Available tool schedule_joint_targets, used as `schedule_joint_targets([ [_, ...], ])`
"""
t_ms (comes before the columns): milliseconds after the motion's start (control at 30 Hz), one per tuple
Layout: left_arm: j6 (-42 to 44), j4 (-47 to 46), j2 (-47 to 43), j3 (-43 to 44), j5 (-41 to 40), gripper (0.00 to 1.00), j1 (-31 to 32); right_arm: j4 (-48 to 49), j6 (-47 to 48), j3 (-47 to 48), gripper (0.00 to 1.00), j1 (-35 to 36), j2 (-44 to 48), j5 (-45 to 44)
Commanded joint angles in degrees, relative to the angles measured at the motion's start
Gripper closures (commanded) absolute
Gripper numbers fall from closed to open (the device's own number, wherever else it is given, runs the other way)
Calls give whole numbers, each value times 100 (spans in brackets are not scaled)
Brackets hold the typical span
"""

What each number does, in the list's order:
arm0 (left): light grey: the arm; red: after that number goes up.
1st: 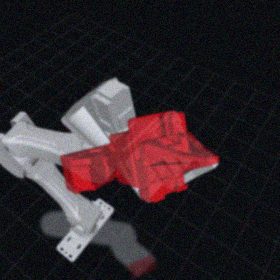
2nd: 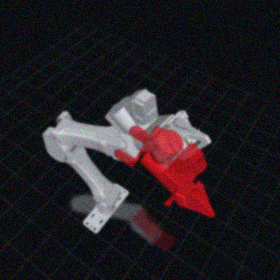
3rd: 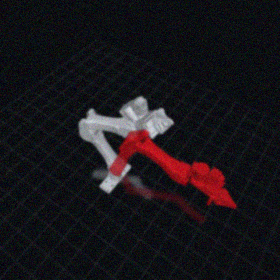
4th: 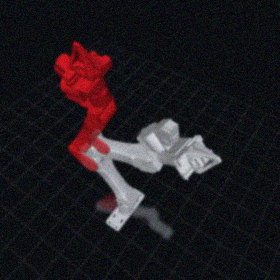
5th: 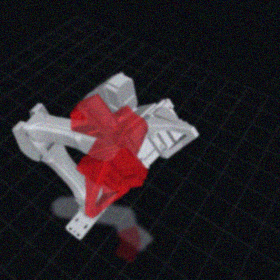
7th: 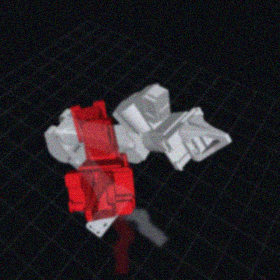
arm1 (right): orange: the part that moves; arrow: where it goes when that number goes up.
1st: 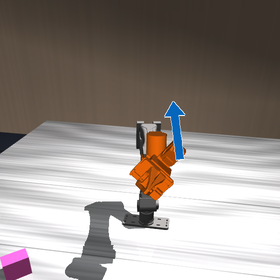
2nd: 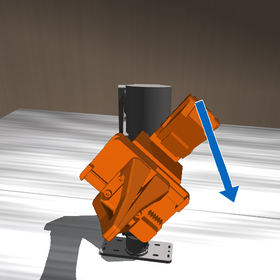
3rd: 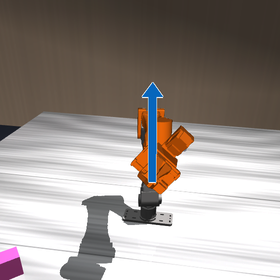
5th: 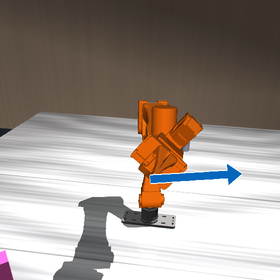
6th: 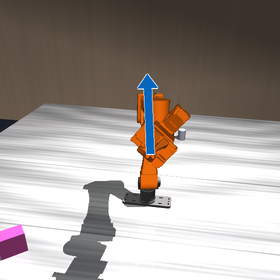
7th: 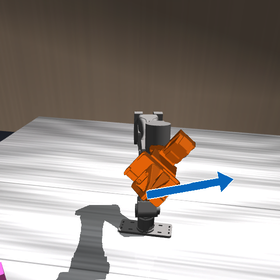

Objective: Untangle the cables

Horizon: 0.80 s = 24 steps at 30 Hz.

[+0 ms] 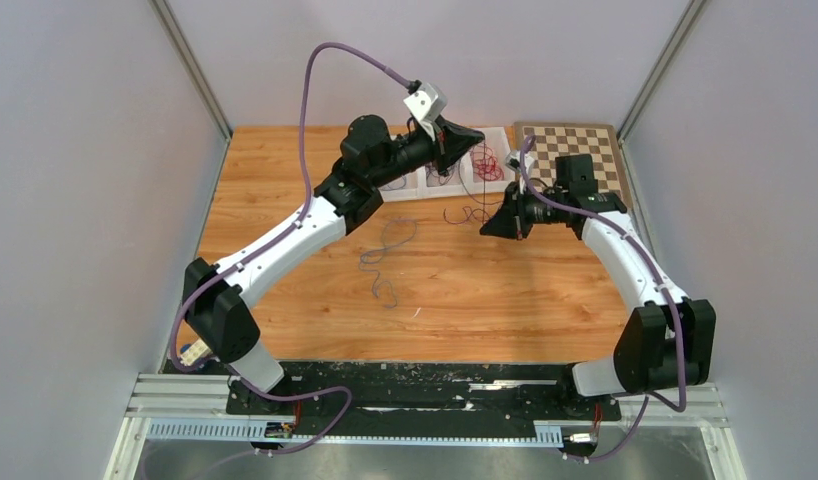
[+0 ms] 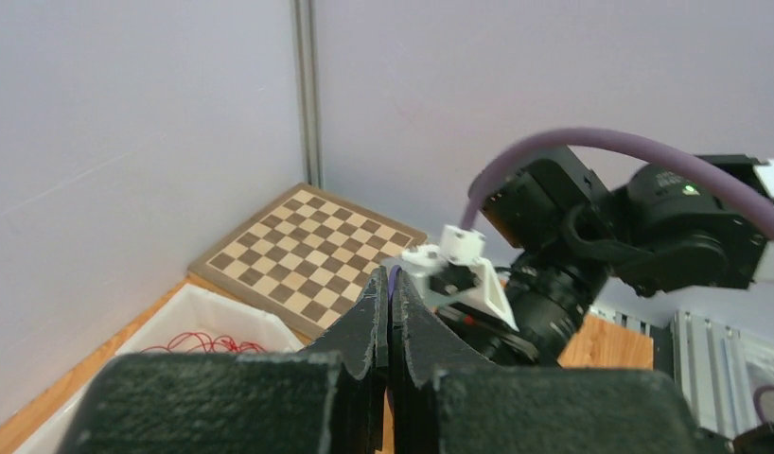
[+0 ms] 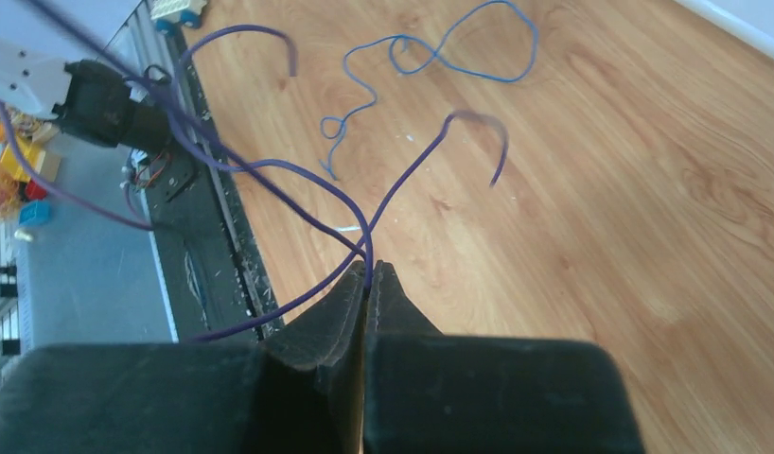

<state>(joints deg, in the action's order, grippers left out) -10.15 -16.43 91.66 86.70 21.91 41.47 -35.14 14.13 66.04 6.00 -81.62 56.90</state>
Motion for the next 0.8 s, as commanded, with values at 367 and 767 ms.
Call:
schedule_joint_targets([
  [367,-490,-410,-157,138,487,100,-140,-1048,1706,1732,8,-1061,468,-599],
  [767,-724,747,80,579,-130,100,-126,777,-50,2060,0,-694,1116,-159],
])
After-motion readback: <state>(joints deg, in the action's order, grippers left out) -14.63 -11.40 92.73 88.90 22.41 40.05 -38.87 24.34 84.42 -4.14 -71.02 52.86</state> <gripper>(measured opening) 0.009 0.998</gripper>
